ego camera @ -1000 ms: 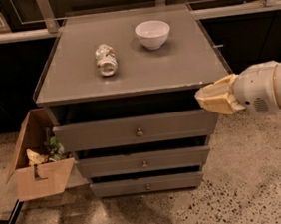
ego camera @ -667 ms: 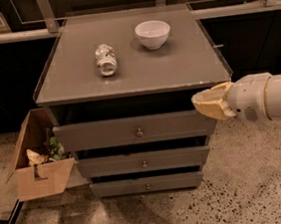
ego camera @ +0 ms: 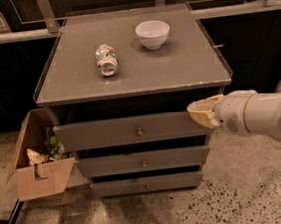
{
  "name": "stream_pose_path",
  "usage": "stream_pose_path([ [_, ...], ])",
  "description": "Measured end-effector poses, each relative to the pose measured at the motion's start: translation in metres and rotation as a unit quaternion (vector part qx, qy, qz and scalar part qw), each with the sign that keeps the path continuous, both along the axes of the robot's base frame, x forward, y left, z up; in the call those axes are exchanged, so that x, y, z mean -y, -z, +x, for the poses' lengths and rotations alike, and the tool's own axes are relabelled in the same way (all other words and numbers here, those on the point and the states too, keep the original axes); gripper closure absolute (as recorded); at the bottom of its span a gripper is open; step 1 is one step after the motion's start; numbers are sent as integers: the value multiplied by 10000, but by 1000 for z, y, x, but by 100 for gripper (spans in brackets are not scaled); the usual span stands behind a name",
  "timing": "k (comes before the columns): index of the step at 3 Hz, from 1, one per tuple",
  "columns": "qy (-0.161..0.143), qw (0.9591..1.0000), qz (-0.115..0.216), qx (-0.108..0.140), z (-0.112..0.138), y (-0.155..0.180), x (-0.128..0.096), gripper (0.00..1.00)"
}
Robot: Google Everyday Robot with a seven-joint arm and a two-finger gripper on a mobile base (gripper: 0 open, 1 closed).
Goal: Open top drawer
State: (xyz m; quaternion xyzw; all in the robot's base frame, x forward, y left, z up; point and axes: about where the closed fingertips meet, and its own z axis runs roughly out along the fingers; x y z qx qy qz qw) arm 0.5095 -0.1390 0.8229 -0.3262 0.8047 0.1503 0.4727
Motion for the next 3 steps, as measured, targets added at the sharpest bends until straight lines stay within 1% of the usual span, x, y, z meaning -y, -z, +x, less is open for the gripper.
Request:
stream_pose_path([
  [1,14,10000,-5,20,1,-1,0,100],
  [2,45,9999,22,93,-4,-5,0,100],
  [3,281,9991,243,186,-7,9,5,100],
])
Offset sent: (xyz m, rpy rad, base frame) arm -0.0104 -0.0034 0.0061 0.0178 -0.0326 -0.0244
